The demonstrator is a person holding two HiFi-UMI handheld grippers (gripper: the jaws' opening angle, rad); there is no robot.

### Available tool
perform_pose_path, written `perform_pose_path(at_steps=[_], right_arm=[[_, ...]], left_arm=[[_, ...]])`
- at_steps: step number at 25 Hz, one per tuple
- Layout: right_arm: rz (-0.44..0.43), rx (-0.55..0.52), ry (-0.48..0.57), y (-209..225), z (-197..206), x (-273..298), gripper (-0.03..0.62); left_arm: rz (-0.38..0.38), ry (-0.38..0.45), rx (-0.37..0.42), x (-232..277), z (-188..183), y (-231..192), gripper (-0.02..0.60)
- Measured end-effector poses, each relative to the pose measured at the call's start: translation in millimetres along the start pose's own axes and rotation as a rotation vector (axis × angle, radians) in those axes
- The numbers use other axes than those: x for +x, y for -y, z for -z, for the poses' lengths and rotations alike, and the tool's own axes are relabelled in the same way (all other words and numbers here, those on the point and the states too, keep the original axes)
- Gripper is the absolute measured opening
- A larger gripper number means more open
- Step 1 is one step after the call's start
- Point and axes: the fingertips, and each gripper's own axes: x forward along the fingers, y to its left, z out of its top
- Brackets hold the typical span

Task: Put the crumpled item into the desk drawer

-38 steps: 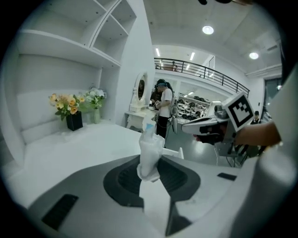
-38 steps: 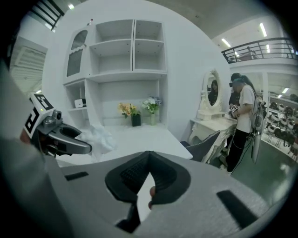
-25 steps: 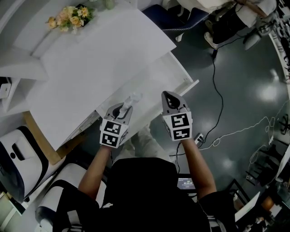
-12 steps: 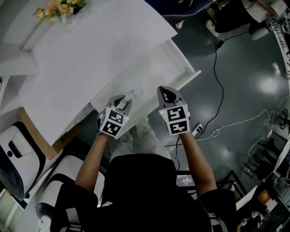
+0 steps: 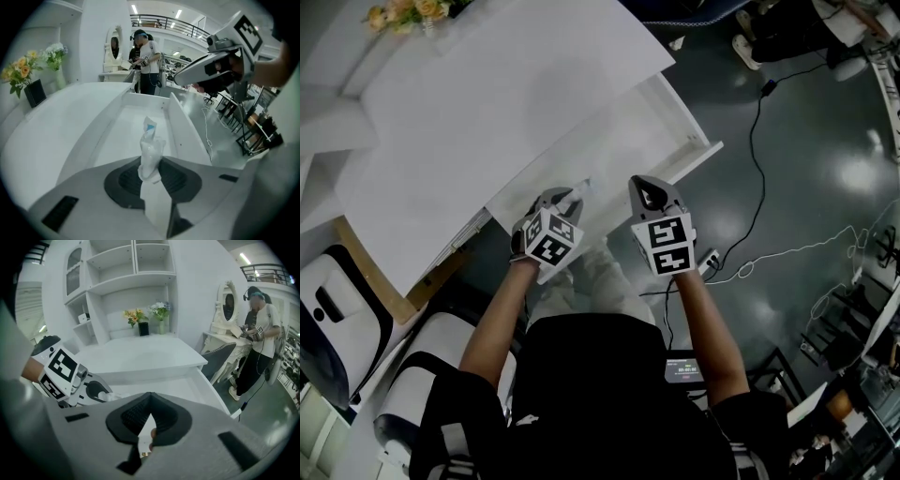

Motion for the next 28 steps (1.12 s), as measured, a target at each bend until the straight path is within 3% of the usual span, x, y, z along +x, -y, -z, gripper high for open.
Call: perform_pose_path(at_steps=[8,28], right_arm=[[-0.013,0.003,-0.033,-4.2,13.7,8.6,-0.006],[-0.048,0.014,-0.112,-16.8,48.6,24.3,-0.006]], left_arm=[[-0.025,-0.024,0.056,22.5,6.4,-14.1,0.075],[-0.012,-0.087,0.052,63.5,31.7,-21.7,0.075]])
